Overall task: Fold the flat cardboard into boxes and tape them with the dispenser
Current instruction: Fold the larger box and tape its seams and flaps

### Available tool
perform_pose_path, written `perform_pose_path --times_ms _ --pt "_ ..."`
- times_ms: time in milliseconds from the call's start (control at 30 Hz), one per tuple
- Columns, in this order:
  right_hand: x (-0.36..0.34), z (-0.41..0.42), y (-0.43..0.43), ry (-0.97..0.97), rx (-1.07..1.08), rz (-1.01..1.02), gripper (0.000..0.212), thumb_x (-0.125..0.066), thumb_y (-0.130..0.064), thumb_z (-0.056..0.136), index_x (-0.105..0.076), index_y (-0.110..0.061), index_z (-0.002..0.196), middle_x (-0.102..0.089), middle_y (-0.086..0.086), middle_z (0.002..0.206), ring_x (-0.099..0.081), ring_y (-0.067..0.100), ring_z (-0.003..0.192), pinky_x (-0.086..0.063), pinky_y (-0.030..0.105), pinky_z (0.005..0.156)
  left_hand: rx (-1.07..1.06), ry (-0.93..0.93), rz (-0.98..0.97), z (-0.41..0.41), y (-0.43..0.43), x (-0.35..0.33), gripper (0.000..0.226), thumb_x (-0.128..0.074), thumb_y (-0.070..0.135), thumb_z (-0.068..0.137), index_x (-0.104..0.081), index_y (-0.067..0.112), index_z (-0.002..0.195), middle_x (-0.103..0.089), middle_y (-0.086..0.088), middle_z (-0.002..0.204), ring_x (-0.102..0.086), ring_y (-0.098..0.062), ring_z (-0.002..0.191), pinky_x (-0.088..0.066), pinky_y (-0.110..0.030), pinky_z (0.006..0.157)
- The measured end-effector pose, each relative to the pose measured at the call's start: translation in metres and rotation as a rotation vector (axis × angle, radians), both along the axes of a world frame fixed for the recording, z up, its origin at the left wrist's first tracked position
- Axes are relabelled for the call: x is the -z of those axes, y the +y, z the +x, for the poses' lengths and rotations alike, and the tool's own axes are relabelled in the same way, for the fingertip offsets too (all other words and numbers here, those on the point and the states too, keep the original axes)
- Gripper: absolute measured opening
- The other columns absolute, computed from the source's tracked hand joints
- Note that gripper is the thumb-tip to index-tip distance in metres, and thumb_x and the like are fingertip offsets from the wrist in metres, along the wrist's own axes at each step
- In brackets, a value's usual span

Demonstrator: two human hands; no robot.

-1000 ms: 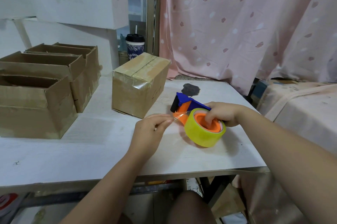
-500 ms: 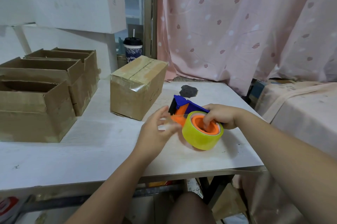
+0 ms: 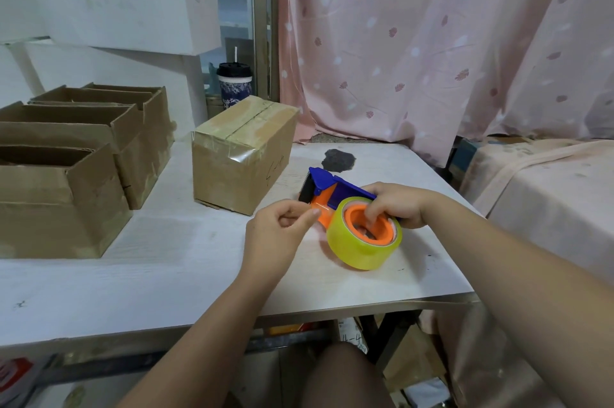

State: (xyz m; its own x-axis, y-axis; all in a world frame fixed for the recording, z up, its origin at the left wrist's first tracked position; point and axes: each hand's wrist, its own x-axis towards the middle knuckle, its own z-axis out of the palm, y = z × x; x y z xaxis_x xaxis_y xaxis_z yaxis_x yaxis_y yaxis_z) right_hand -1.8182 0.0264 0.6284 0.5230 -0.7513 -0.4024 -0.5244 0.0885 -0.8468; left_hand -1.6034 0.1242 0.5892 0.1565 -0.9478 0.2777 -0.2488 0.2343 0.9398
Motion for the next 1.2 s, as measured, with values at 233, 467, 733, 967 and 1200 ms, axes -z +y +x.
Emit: perform_pose_path --times_ms 233,467,733,967,1200 --pt "-0.004 -0.002 0.008 -0.103 -0.027 0.003 0.028 -0.054 0.005 0.061 -0.064 -0.009 0.083 -0.066 0.007 0.073 -0.063 0.018 0.063 -0.05 0.023 0.055 -0.031 -0.161 -0.197 0.007 0.008 -0.012 0.019 -0.067 0.017 0.086 -0.068 0.033 0.076 -0.066 0.013 0.078 -0.056 -0.001 0.078 -0.04 -0.009 0.065" --pt "0.003 0.007 0.02 -0.326 0.111 -0.02 0.042 -0.051 0.003 0.057 -0.059 -0.011 0.096 -0.065 0.004 0.073 -0.063 0.016 0.064 -0.05 0.024 0.056 -0.192 -0.349 -0.407 0.03 0.011 -0.05 0.008 -0.067 0.014 0.085 -0.074 0.016 0.082 -0.06 0.007 0.071 -0.051 -0.001 0.075 -0.037 -0.008 0.063" --pt "-0.016 0.023 0.021 -0.422 0.107 -0.151 0.045 -0.051 0.005 0.057 -0.059 -0.014 0.097 -0.066 0.002 0.069 -0.063 0.013 0.06 -0.049 0.021 0.053 -0.446 -0.24 -0.364 0.057 0.001 -0.083 0.009 -0.063 0.021 0.089 -0.071 0.022 0.084 -0.057 0.016 0.073 -0.049 0.002 0.066 -0.032 -0.003 0.061" --pt "-0.004 0.011 0.028 -0.309 0.11 -0.25 0.042 -0.055 0.0 0.055 -0.062 -0.008 0.096 -0.065 0.004 0.074 -0.063 0.016 0.066 -0.051 0.025 0.057 -0.177 -0.305 -0.333 0.082 0.004 -0.103 0.023 -0.068 0.024 0.084 -0.064 0.043 0.072 -0.063 0.025 0.072 -0.053 0.011 0.073 -0.038 -0.008 0.066" --pt "-0.018 0.007 0.03 -0.119 -0.002 -0.355 0.036 -0.051 0.0 0.063 -0.067 -0.026 0.083 -0.064 -0.007 0.068 -0.064 0.009 0.067 -0.057 0.031 0.066 -0.073 0.013 -0.267 0.077 0.001 -0.09 0.016 -0.06 0.012 0.091 -0.068 0.021 0.079 -0.066 0.01 0.061 -0.059 -0.005 0.046 -0.047 -0.013 0.047"
